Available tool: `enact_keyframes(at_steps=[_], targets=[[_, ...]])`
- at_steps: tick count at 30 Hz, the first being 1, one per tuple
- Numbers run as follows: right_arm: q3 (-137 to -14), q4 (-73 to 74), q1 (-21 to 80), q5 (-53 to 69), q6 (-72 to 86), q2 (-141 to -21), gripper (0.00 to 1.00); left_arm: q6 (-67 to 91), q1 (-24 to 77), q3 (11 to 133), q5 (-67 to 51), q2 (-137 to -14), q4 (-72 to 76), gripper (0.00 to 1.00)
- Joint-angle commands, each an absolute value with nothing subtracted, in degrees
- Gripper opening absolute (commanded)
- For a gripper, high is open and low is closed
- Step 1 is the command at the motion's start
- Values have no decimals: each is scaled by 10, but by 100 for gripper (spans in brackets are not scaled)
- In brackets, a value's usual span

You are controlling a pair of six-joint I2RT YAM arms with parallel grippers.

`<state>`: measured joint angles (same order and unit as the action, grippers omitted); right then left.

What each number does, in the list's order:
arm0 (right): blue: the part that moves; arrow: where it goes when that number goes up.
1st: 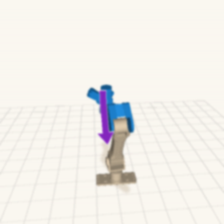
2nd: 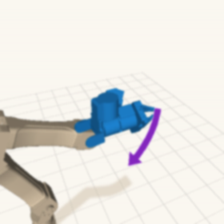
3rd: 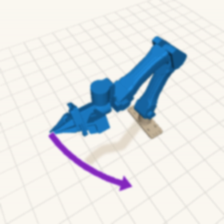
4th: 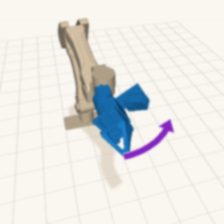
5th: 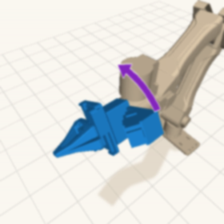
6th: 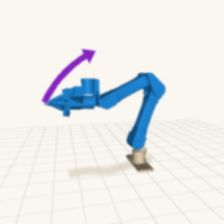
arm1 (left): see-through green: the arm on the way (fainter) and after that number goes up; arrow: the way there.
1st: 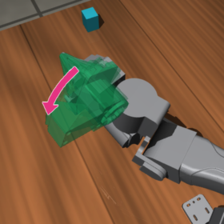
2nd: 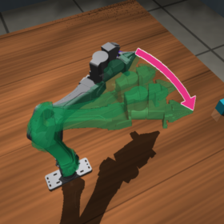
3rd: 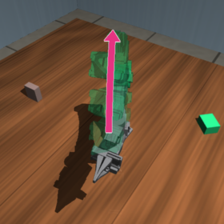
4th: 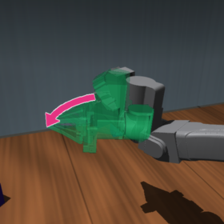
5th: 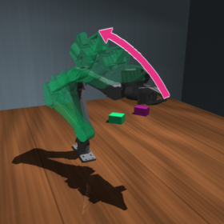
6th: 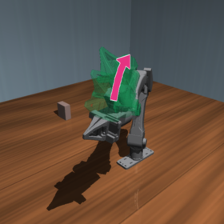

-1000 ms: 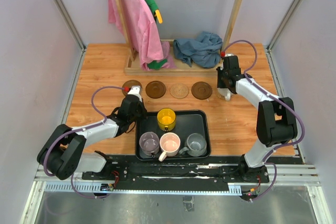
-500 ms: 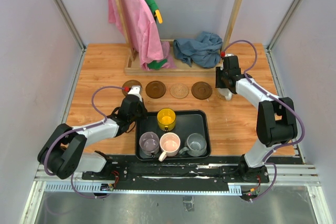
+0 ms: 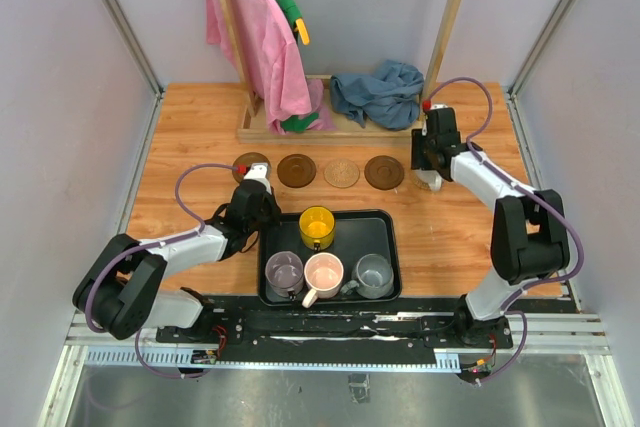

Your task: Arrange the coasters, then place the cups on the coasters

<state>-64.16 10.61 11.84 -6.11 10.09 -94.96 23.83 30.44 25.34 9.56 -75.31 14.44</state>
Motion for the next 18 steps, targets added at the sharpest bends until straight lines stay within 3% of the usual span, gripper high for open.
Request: enact_keyframes(at_steps=[1, 13, 15, 18], targets=[[-626, 108, 115, -83, 100, -905, 47, 236, 308, 260, 98, -758, 140, 8], [-598, 123, 132, -81, 110, -808, 46, 239, 309, 253, 96, -746, 143, 9], [-580, 121, 145, -72, 117, -784, 37, 240, 308, 251, 96, -743, 143, 9], [-558, 125, 174, -43, 125, -766, 12, 242, 308, 249, 95, -742, 145, 9]])
